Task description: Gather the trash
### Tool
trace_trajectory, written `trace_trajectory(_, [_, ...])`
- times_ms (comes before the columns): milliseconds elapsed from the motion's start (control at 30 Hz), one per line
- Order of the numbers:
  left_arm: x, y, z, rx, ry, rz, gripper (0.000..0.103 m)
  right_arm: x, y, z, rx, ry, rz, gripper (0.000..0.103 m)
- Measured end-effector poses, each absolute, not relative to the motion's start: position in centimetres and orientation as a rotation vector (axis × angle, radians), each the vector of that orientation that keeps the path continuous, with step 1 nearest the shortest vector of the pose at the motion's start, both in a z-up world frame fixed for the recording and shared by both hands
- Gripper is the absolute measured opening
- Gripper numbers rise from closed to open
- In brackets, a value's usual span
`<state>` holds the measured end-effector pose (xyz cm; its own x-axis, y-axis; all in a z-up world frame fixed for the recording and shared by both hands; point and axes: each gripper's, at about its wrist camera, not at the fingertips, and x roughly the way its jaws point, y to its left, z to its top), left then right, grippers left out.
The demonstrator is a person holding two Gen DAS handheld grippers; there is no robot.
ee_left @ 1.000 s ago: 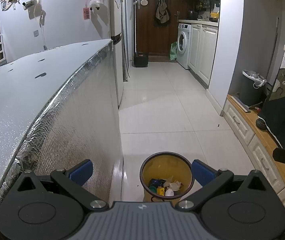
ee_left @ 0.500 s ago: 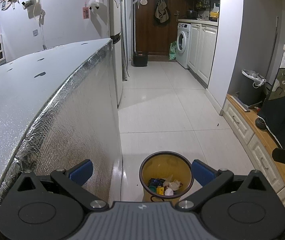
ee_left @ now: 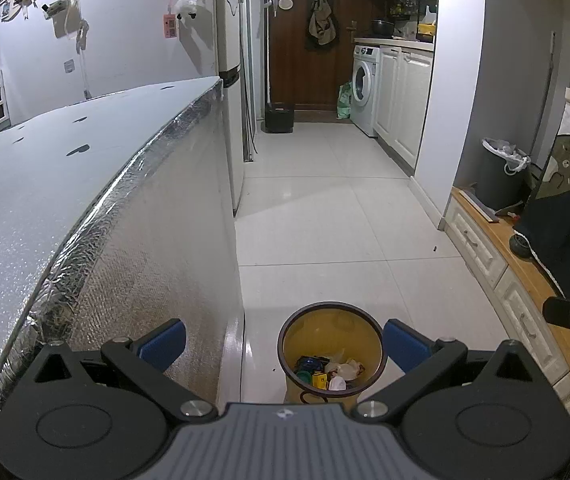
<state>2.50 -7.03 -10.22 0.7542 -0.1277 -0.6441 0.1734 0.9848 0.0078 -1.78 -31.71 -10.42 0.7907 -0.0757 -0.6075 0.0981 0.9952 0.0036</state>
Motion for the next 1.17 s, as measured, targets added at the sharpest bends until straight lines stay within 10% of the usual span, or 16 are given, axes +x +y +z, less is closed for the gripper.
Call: trace_trajectory(1167, [2.54, -6.73, -10.38, 0.094, 0.697, -0.162, 0.103, -1.95, -31.95, -10.62, 0.038, 0.652, -0.097, 0.103])
